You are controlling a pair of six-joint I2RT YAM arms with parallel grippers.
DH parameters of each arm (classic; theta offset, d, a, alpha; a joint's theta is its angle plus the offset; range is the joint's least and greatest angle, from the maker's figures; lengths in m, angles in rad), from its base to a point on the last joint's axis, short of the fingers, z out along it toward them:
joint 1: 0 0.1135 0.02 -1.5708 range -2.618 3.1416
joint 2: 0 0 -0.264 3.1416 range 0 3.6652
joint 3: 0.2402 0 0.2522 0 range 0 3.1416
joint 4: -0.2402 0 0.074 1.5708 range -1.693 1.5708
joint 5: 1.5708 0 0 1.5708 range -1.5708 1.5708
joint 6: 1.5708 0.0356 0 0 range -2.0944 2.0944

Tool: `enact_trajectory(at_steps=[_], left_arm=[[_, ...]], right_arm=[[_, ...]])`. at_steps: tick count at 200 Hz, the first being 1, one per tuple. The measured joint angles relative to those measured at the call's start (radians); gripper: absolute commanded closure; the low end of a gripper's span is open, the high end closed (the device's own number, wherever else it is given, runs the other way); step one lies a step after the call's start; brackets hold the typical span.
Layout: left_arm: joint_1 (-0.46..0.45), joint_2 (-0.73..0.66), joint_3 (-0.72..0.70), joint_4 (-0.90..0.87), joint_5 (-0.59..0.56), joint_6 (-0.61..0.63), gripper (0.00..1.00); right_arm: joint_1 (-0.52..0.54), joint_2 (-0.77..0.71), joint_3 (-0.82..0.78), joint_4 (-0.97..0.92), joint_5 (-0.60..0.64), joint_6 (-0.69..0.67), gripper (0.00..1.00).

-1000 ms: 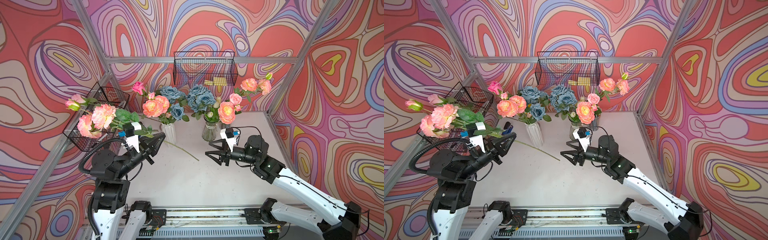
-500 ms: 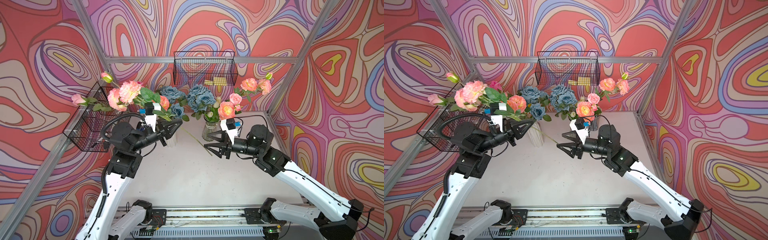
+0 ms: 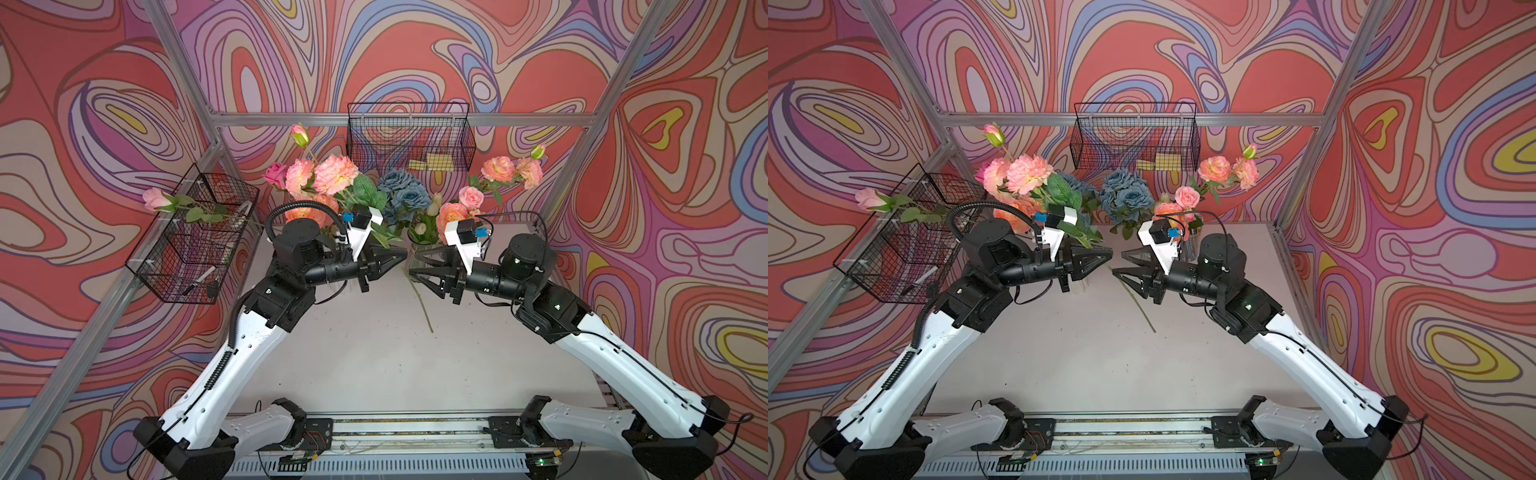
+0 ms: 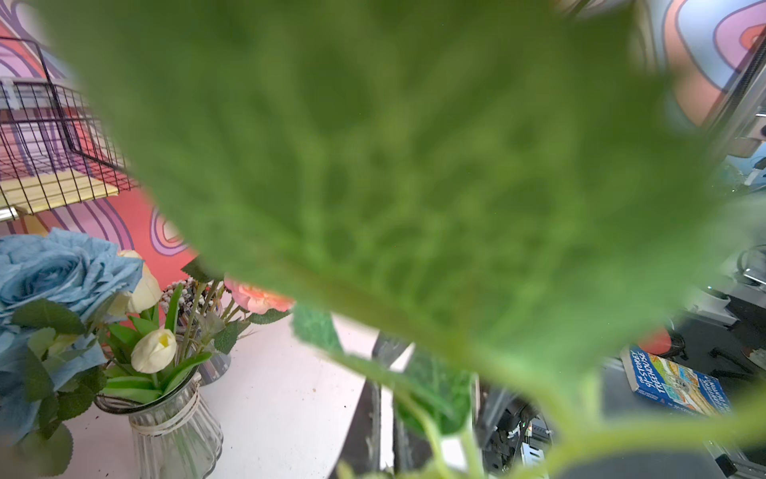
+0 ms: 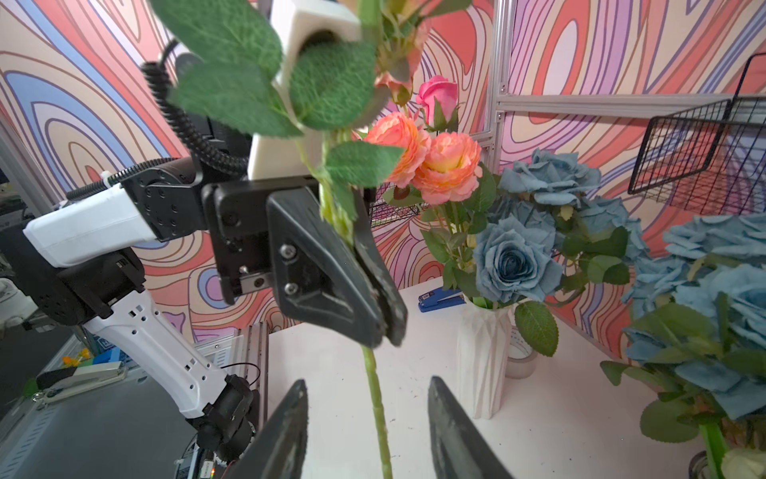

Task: Pick out pink flowers from the vase
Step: Pick up the flower from the vase.

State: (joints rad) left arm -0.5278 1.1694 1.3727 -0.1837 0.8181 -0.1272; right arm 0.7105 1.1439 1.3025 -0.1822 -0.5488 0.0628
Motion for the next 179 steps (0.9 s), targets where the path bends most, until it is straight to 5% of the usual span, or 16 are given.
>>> enact_trajectory(at_steps=[80,124,149,159,179], left_arm=[[-0.043,0.036,0.04,0.003,-0.007,0.003,1.0],[-0.066,0.037,0.04,0.0,-0.019,0.01,1.0],[-0.069,0.038,0.04,-0.003,-0.039,0.006,1.0],[-0.069,0.038,0.038,-0.003,-0.042,0.003,0.88],[-0.072,0.032,0.015,0.015,-0.066,0.003,0.41]], right_arm=[[0.001,0.042,0.005,-0.038,-0.002,-0.002,0.63],[0.005,0.052,0.006,-0.059,-0.009,-0.002,1.0],[0.01,0.051,0.006,-0.064,-0.008,-0.021,1.0],[0.01,0.05,0.006,-0.068,-0.005,-0.023,1.0],[0.01,0.045,0.005,-0.081,0.011,-0.021,1.0]])
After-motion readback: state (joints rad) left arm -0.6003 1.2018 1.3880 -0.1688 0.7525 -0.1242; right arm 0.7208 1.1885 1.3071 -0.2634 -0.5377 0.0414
